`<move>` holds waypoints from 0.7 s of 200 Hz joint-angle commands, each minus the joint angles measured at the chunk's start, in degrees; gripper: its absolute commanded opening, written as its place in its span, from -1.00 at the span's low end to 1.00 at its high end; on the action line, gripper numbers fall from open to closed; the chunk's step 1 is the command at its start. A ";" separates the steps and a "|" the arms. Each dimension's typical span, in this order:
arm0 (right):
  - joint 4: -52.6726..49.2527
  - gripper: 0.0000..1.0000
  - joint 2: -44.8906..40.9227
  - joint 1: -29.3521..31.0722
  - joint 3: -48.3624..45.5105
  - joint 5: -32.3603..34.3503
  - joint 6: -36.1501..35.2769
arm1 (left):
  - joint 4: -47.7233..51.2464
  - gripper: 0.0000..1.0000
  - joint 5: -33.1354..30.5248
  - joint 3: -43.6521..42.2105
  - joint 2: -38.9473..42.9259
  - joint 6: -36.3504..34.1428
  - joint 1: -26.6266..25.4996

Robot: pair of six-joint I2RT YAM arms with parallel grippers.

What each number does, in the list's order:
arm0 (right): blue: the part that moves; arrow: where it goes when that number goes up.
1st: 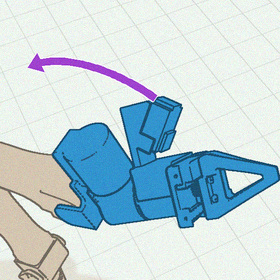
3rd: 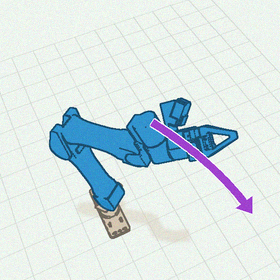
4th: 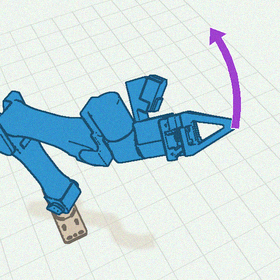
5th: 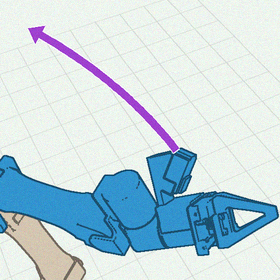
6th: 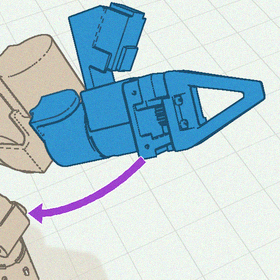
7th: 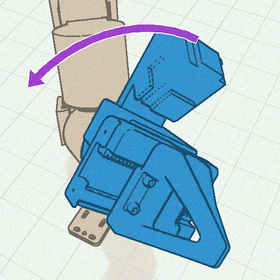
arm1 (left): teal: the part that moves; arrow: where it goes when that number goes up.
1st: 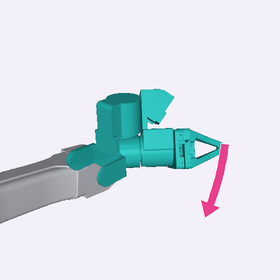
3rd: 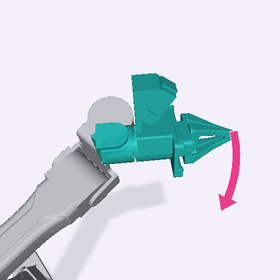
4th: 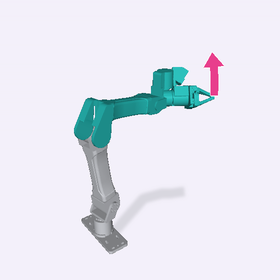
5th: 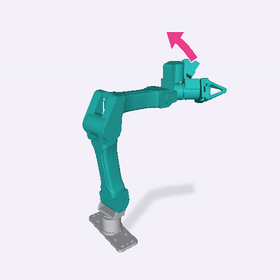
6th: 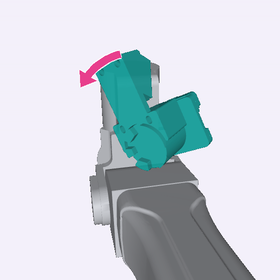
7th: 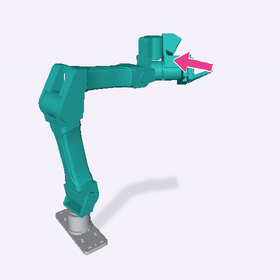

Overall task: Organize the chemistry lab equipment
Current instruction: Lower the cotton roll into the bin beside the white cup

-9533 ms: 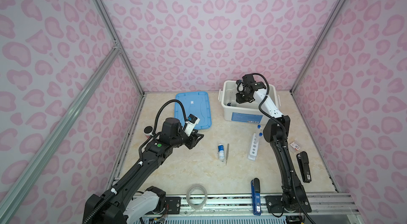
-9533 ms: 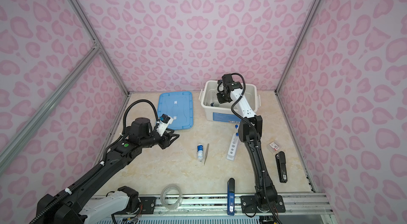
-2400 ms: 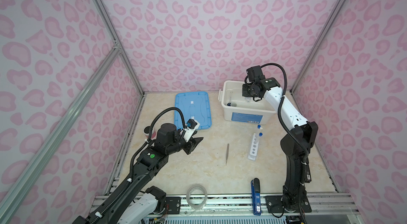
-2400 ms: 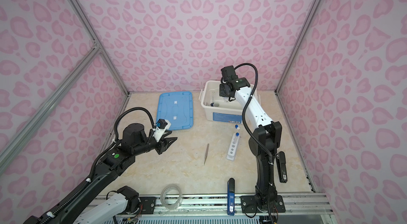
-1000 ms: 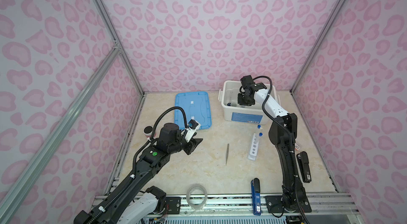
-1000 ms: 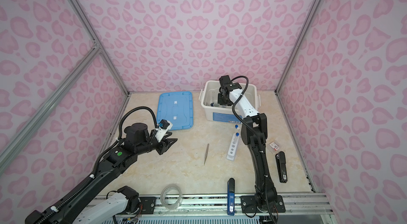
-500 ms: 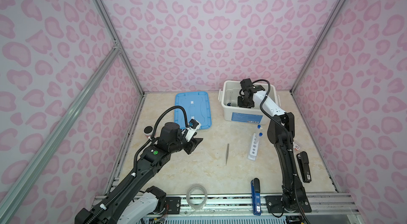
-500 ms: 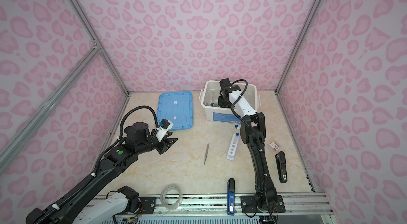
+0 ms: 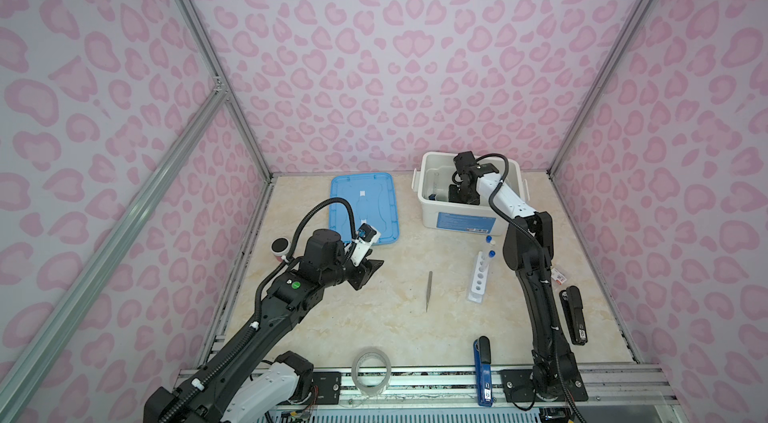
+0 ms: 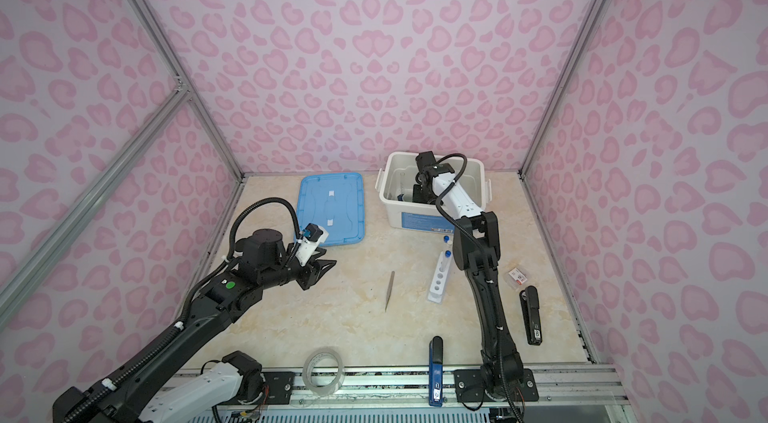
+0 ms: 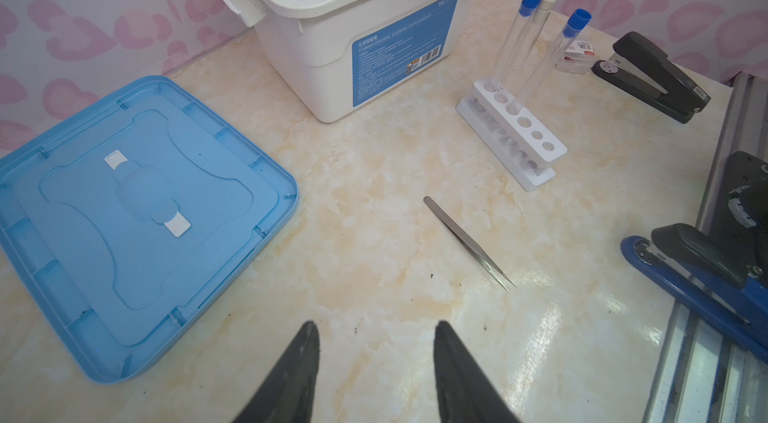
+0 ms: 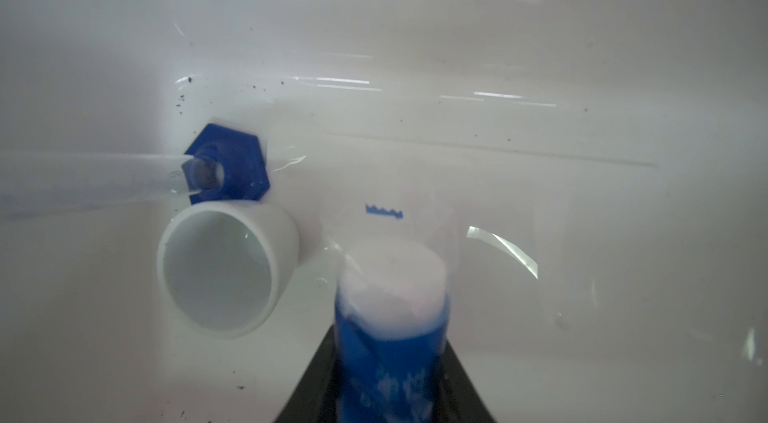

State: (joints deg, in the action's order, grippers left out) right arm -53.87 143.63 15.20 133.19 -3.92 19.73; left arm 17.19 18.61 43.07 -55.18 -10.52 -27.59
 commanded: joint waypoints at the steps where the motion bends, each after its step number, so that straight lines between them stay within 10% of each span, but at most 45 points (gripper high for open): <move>1: 0.51 -0.36 1.03 0.00 0.39 -0.16 -0.55 | -0.68 -0.05 -0.09 0.79 -0.26 -0.22 -0.01; 140: 0.26 -0.19 2.80 -0.18 1.20 -0.82 -0.41 | -0.97 -0.05 -0.15 0.81 -1.07 -0.20 0.00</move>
State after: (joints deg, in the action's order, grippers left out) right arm -53.74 145.56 15.05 133.95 -4.54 19.73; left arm 17.17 18.63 43.40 -56.29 -10.50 -27.59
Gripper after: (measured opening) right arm 0.398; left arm 0.474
